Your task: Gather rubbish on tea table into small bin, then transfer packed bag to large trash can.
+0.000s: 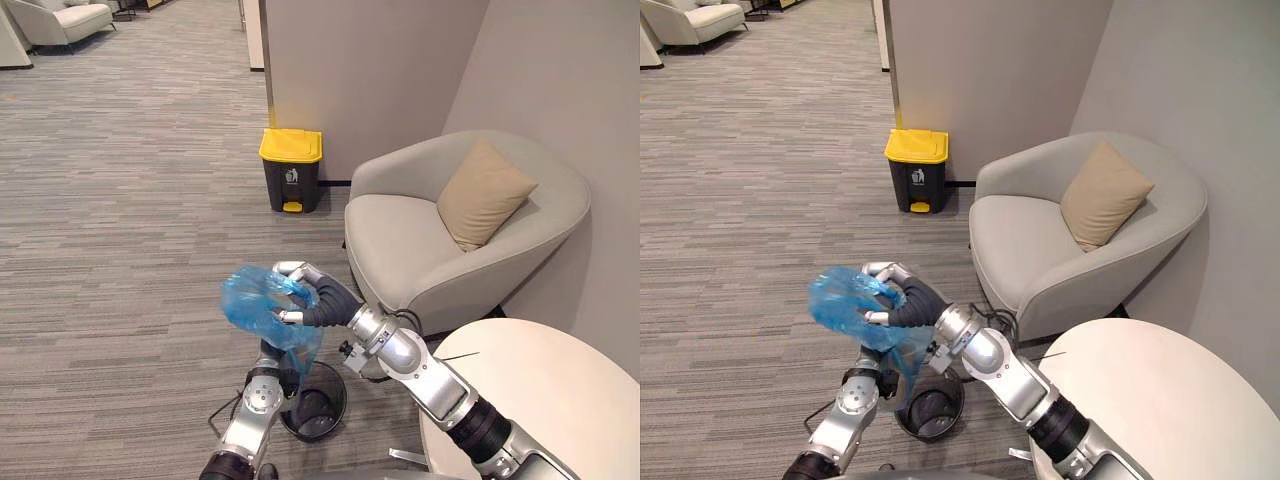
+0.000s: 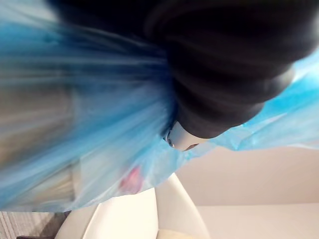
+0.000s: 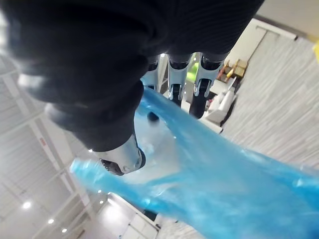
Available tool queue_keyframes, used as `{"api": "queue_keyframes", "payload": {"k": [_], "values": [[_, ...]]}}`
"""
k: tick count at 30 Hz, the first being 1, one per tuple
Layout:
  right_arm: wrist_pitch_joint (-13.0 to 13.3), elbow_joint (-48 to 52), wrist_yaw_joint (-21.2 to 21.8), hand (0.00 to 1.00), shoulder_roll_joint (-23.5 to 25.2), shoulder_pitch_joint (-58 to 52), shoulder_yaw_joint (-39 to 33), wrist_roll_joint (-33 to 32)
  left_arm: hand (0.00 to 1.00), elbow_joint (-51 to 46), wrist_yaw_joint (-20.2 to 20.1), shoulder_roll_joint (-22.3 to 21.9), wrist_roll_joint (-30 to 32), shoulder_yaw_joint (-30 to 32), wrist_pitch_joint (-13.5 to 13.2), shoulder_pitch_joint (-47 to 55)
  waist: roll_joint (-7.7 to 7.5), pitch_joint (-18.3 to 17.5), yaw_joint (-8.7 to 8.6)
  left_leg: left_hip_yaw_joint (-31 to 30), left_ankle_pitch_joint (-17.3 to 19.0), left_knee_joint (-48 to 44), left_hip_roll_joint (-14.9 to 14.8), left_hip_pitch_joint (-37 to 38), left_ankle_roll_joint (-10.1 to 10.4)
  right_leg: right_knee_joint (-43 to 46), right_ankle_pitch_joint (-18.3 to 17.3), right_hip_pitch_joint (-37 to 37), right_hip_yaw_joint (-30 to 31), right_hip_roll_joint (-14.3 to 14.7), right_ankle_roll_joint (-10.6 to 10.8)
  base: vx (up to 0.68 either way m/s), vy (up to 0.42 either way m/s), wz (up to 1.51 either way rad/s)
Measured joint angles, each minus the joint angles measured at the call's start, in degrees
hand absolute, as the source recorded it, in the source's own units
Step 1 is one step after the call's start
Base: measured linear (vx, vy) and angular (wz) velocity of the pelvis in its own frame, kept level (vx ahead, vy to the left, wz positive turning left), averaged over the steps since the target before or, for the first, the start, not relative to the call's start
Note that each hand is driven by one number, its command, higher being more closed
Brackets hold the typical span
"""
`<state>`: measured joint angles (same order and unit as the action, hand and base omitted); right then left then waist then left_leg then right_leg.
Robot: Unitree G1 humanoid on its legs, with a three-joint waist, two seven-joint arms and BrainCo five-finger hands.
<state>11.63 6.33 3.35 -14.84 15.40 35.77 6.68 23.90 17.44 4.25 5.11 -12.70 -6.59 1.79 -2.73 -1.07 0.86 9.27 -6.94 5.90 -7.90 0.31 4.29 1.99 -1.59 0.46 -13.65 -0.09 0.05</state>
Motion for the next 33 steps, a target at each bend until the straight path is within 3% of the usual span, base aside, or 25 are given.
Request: {"api": "queue_keyframes", "payload": {"k": [6,13,20,33], "values": [[1.2,3.2,-1.9,0.0,-3.2,-2.6,-2.5,4.6,1.0,0.7,-0.1,0.6,-1.1,3.3,0.0,1.5,-0.28,1.0,-0.08,0.1,0.2,0.0,0.0,0.0,0.2,0.0,-0.1,-0.1,0.2,0.0,0.1,0.0,0.0,0.0],[1.6,3.8,-2.2,0.0,-3.5,-9.9,-11.4,5.2,1.0,2.5,-1.0,0.6,-2.2,7.1,-0.2,2.6,0.18,1.6,0.06,0.2,0.0,0.0,0.0,-0.3,0.0,0.0,0.1,-0.4,0.3,0.0,-0.1,0.0,0.0,0.0],[1.3,-1.9,-3.4,0.0,2.5,-19.2,-22.7,0.7,1.0,6.0,-2.5,0.6,-2.3,11.4,-0.2,4.8,1.21,2.3,-0.17,0.2,0.1,0.0,0.4,-0.4,0.1,0.0,-0.1,-0.5,0.2,0.0,0.2,0.0,0.0,0.0],[0.7,-17.9,-3.1,0.0,6.7,-22.1,-24.3,-2.4,1.0,11.2,-5.0,0.9,-2.2,13.2,-0.3,6.2,1.78,2.7,-0.3,-0.5,0.7,0.0,1.4,-0.7,0.0,-0.2,-0.7,-0.7,-0.5,-1.0,1.0,0.01,0.002,0.03]]}}
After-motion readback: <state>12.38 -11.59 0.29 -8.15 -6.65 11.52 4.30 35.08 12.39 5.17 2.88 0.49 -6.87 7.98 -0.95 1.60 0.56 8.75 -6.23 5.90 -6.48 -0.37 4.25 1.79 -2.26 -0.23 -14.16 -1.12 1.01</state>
